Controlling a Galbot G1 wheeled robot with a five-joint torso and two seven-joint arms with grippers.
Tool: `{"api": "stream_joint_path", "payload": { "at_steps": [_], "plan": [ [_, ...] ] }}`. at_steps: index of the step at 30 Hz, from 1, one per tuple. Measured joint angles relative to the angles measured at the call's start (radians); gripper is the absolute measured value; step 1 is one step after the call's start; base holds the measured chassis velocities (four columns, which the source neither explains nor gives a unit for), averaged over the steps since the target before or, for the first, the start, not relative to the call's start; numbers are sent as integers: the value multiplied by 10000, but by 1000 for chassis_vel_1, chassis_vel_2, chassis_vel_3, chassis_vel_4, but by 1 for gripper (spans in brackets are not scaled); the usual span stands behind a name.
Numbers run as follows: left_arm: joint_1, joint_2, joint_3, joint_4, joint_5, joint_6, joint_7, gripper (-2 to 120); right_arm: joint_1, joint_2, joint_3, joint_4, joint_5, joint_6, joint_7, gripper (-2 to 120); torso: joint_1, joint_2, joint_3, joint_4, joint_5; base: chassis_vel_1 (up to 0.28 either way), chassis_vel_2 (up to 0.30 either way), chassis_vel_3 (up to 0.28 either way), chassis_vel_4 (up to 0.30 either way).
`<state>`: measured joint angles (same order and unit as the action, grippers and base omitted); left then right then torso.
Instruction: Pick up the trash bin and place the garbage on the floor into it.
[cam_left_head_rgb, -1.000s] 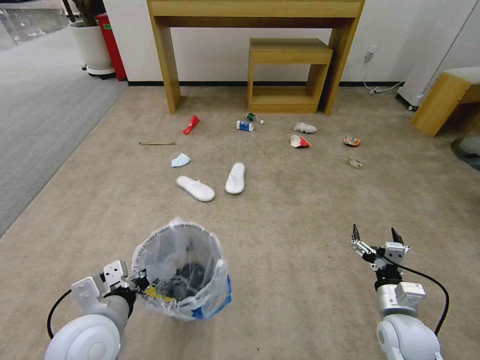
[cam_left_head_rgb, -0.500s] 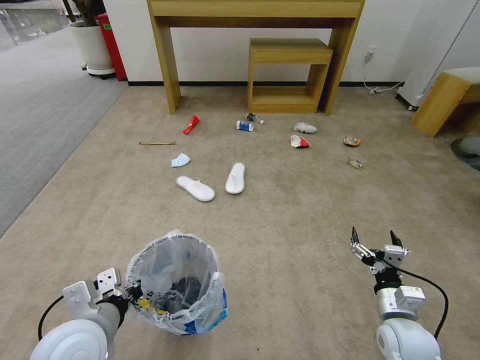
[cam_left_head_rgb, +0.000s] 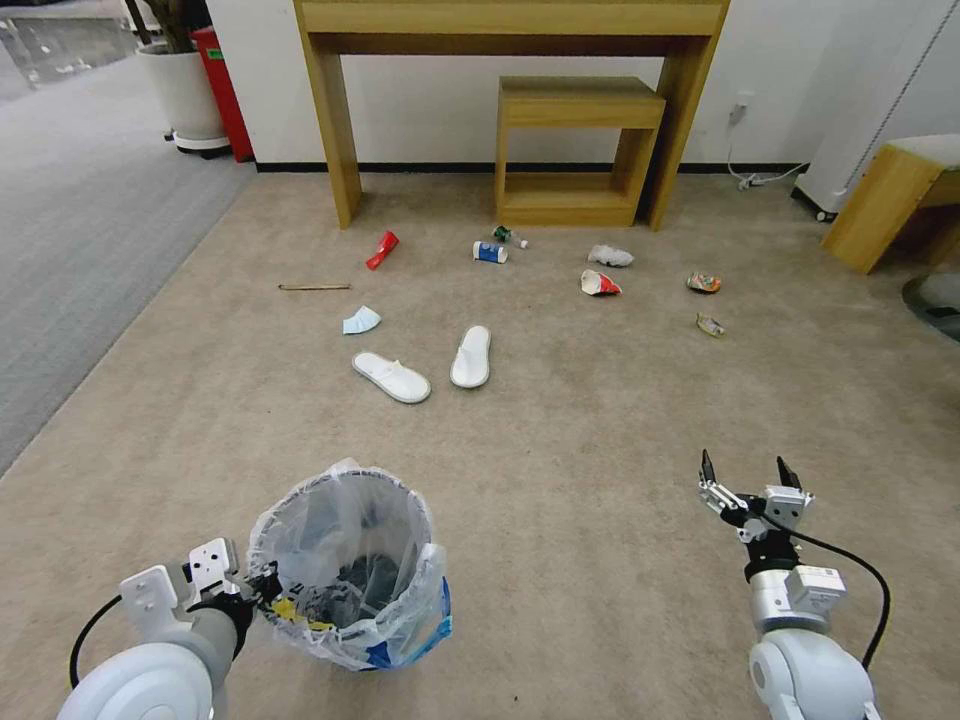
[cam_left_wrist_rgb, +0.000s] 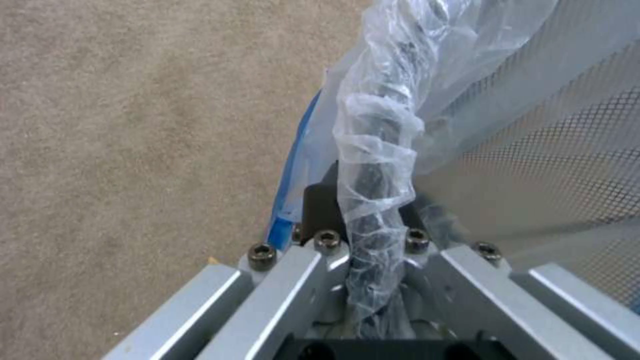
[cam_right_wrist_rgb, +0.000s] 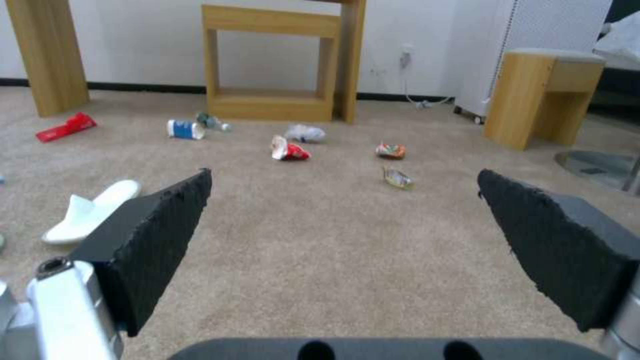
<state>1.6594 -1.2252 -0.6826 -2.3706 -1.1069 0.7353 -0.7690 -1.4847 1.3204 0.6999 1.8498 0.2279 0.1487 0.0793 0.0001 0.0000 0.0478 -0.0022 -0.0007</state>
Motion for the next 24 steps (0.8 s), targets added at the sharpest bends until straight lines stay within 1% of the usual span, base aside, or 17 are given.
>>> {"api": "stream_joint_path", "payload": {
  "at_steps": [4, 8, 24],
  "plan": [
    [-18, -54, 12, -1, 46, 1, 23, 0, 18, -13, 0, -40, 14, 43, -26, 98, 0, 0, 0, -1, 1, 33, 45, -30, -42],
    [-50, -116, 28, -1, 95, 0, 37, 0, 34, -17, 6, -90, 7, 99, -70, 97, 0, 0, 0, 0, 0, 112, 101, -115, -124],
    [-133, -186, 30, 62, 161, 0, 86, 0, 116, 26, -8, -170, -130, 142, -150, 97, 0, 0, 0, 0, -3, 204, 212, -197, -199]
  ]
}}
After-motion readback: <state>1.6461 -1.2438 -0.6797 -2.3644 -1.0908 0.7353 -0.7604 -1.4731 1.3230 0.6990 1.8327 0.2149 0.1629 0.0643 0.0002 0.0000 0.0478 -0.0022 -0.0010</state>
